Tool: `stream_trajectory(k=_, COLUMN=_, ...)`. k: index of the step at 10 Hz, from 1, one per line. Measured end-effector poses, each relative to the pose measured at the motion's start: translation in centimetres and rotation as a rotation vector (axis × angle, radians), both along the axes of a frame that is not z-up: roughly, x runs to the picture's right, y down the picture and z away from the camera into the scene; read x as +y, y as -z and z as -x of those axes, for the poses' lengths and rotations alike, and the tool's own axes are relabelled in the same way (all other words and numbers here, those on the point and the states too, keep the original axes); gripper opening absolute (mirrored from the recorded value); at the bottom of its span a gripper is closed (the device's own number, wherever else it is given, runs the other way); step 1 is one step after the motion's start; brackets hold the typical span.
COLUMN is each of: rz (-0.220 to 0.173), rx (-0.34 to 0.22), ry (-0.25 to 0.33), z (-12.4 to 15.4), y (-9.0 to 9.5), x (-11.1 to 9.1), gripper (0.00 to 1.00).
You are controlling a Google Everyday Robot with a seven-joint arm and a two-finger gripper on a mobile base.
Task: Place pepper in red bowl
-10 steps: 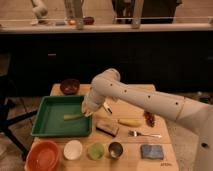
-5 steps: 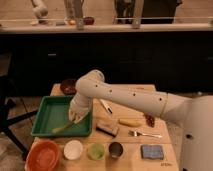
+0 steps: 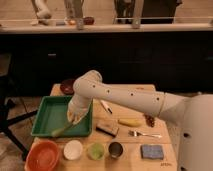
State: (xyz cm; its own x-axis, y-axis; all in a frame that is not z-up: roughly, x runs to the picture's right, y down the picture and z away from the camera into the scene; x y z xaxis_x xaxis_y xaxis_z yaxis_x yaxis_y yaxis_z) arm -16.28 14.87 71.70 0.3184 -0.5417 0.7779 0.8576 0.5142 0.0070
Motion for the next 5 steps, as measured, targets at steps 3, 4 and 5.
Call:
stream_trajectory(k=3, rz=0.000, rx=-0.001, ry=0.001, z=0.10, y=0.00, x=0.03, gripper=0.00)
stream_trajectory(k=4, rz=0.001, rx=-0.004, ry=0.003, z=0.01, y=-0.08, x=0.06, gripper=0.00)
stream_trajectory(k=5, rz=-0.007, rx=-0.023, ry=0.023, z=0.52, y=-0.12, x=0.10, gripper=0.00)
